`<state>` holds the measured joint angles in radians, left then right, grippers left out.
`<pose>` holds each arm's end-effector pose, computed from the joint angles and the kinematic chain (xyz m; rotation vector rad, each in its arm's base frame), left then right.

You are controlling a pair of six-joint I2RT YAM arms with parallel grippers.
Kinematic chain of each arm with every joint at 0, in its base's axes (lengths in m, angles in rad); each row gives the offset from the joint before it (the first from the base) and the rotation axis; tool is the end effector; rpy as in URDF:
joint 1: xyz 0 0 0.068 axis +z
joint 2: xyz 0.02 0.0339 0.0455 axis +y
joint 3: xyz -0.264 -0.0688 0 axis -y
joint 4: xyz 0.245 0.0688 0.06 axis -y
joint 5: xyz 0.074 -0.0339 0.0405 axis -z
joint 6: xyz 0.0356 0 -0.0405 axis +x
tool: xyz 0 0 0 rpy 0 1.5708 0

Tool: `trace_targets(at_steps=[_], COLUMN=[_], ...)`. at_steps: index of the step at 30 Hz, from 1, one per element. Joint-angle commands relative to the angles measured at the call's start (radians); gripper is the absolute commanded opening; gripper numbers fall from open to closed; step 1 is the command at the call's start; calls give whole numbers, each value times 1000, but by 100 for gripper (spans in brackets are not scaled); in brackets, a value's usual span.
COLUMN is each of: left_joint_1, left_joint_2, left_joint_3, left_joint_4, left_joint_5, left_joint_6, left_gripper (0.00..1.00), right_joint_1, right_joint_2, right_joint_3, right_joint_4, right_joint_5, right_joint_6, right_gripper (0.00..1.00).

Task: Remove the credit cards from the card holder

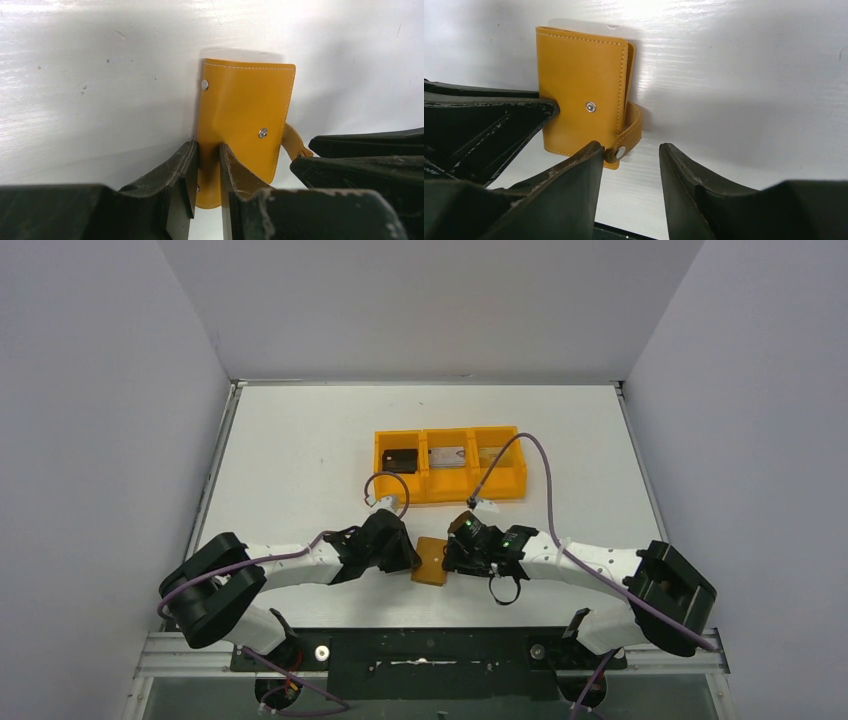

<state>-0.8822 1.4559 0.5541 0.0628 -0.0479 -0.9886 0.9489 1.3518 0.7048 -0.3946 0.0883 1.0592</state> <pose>0.1678 -0.2012 0.1393 -0.1601 2.5631 -0.7554 0.1479 0.2010 0.1769 0.1831 2.7245 0.5594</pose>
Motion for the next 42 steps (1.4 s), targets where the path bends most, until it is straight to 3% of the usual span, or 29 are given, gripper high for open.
trace_targets(at_steps=[1, 11, 22, 30, 33, 35, 42], left_joint_1=[-1, -2, -2, -1, -2, -3, -2], left_joint_2=[-5, -17, -12, -23, -30, -38, -118], left_joint_3=[-23, -28, -28, -32, -35, -39, -60], left_joint_4=[-92, -95, -87, -84, -79, -72, -66], left_joint_5=[-28, -29, -22, -22, -22, -18, -38], left_joint_6=[42, 44, 45, 48, 48, 50, 49], left_gripper=[4, 4, 4, 4, 5, 7, 20], right_joint_1=[10, 52, 13, -16, -23, -24, -24], right_joint_2=[26, 112, 67, 81, 79, 71, -7], right_joint_3=[23, 122, 36, 16, 9, 9, 14], right_joint_4=[5, -162, 36, 75, 86, 91, 68], right_joint_5=[11, 166, 88, 66, 52, 46, 66], right_joint_6=[-5, 20, 6, 1, -4, -7, -12], right_gripper=[46, 41, 24, 16, 7, 1, 0])
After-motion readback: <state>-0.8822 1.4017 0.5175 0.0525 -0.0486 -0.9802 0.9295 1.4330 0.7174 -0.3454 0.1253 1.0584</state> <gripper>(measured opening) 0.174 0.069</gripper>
